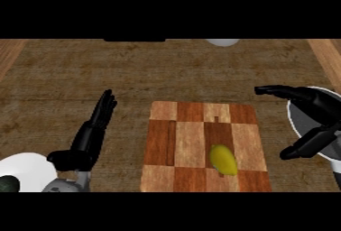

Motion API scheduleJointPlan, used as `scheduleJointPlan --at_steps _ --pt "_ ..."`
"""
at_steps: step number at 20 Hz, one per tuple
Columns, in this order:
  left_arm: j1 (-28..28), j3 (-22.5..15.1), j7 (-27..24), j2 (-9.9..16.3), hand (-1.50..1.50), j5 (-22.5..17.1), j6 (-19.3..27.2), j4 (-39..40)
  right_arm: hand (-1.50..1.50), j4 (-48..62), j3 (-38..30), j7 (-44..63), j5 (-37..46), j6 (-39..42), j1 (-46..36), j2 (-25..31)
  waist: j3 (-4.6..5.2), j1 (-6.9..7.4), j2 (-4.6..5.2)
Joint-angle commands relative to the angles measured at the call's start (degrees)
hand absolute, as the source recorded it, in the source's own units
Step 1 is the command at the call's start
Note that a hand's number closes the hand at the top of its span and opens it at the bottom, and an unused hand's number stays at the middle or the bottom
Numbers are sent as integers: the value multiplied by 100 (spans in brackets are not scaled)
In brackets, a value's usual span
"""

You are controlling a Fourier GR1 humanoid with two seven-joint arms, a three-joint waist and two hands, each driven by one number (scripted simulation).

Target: Pick the lemon from the cutting board and place it in the pan

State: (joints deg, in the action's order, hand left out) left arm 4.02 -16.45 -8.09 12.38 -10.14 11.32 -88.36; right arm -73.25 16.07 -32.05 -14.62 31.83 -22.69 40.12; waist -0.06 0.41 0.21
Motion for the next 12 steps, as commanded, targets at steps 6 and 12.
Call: scheduleJointPlan --at_steps 6,12 --pt "-16 -138 -190 -206 0 297 58 97 -150 -155 771 366 1499 149 -929 -94 9 60 -6" --pt "-91 76 -2 -126 0 43 -129 28 -150 -997 1476 844 2649 72 -832 57 11 -28 -28"
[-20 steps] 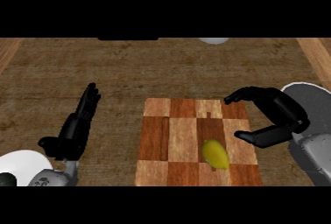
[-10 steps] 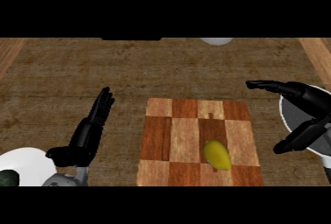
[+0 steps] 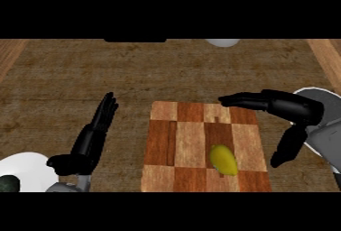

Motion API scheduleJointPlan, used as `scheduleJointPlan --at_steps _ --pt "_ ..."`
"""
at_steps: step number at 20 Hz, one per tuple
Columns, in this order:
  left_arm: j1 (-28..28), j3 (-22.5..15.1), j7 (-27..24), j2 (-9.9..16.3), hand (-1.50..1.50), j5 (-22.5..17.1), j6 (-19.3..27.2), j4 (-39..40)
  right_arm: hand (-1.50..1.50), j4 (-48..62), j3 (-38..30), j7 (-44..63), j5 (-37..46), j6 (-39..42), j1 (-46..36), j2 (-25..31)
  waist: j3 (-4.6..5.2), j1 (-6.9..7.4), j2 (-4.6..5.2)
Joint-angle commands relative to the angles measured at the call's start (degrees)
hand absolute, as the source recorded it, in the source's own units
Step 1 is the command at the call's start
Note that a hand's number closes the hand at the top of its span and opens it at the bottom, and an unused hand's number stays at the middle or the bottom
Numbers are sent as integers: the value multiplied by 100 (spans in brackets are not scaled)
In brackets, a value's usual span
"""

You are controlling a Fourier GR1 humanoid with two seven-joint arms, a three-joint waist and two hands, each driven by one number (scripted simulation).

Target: Pick the lemon from the cutting board and place it in the pan

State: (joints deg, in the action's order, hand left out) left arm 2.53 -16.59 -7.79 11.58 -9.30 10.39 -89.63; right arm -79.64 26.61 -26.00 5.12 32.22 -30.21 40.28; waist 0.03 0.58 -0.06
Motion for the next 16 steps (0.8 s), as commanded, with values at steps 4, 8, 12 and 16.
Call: scheduleJointPlan --at_steps 4,8,12,16 --pt "-28 -18 197 36 0 103 -4 -209 -150 -787 1029 599 1471 -25 -98 -214 0 -34 -18" --pt "-75 -2 -265 -174 0 149 -94 262 -150 -737 1265 608 2337 -356 172 -283 0 -73 -1" --pt "11 145 -110 -190 0 188 -196 204 -150 -397 1147 323 2831 -279 488 -437 -2 -49 7" --pt "-280 107 4 -284 0 378 -104 -228 -150 -261 943 473 3210 -228 699 -963 -3 -29 4"
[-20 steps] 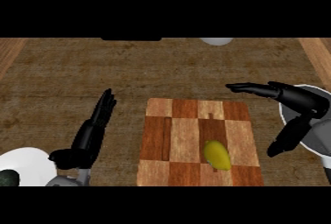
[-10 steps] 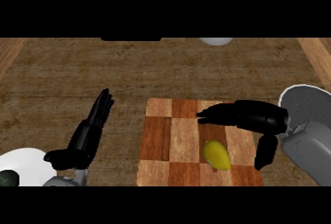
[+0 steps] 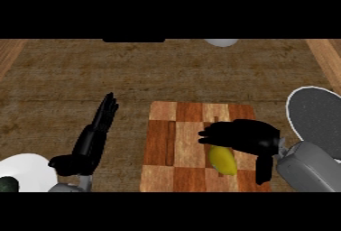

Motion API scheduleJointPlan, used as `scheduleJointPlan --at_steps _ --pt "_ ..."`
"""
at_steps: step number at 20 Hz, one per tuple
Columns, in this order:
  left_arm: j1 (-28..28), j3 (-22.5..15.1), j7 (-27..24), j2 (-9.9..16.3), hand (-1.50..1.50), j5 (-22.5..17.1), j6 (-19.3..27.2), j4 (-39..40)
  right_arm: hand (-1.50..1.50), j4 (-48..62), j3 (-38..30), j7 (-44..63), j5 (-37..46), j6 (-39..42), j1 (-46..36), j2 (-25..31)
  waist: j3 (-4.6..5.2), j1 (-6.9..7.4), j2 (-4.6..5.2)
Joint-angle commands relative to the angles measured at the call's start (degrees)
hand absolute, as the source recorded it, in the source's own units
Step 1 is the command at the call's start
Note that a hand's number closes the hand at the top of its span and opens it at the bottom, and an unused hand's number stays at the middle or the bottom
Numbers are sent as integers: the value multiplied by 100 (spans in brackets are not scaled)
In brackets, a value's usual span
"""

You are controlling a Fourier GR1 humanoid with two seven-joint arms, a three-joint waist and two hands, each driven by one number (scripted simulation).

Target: Pick the lemon from the cutting board and place it in the pan

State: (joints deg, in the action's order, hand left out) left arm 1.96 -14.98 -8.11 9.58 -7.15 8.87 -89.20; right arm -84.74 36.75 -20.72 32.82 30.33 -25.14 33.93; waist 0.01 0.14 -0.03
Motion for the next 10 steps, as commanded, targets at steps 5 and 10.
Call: scheduleJointPlan --at_steps 5,10 --pt "-62 74 386 -153 0 229 -50 -330 -150 435 -482 -292 792 216 167 -526 -2 12 3" --pt "289 311 219 -284 0 223 -221 75 -150 953 -712 -510 1046 88 140 -1009 -2 13 9"
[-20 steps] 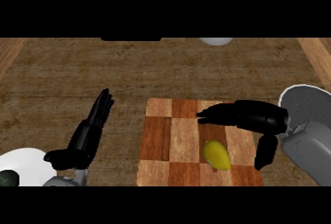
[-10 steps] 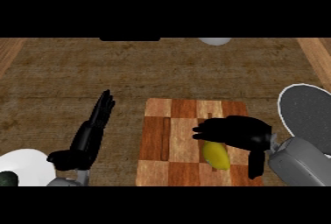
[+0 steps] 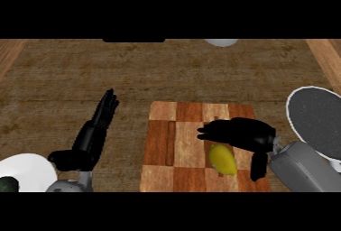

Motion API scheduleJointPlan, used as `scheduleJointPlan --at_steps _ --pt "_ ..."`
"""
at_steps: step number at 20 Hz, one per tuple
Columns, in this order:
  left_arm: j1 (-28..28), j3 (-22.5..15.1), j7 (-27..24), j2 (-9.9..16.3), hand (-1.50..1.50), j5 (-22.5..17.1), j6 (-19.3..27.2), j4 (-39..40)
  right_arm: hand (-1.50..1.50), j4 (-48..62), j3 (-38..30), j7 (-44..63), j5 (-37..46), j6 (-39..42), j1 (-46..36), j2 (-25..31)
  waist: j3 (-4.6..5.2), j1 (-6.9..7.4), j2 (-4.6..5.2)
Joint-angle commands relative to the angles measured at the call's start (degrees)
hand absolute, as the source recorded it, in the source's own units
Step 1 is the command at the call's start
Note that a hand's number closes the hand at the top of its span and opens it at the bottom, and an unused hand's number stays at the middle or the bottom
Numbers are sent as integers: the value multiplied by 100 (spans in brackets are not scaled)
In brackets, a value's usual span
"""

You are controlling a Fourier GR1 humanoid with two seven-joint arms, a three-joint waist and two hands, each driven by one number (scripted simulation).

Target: Pick the lemon from the cutting board and place it in the pan

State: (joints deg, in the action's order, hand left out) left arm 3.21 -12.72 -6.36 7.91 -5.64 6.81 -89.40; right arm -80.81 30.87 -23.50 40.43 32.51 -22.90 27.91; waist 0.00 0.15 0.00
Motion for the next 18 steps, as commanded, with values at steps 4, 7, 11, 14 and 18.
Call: scheduleJointPlan --at_steps 4,7,11,14,18 --pt "-65 93 25 -173 0 126 -89 4 -150 618 -87 -388 702 -391 260 -544 -1 9 5" --pt "-243 -67 76 -289 0 297 -22 -211 -150 815 -157 -108 886 -87 -2 -859 -1 18 2" --pt "197 300 -141 -295 0 241 -227 510 -150 861 -144 62 1259 -137 99 -1174 0 -5 4" --pt "17 214 305 -263 0 200 -131 -279 150 1504 294 -806 1685 -689 219 -768 -4 45 10" --pt "-106 227 280 -257 0 270 -215 -357 150 1517 221 -931 2047 -917 -49 -1025 -1 24 3"
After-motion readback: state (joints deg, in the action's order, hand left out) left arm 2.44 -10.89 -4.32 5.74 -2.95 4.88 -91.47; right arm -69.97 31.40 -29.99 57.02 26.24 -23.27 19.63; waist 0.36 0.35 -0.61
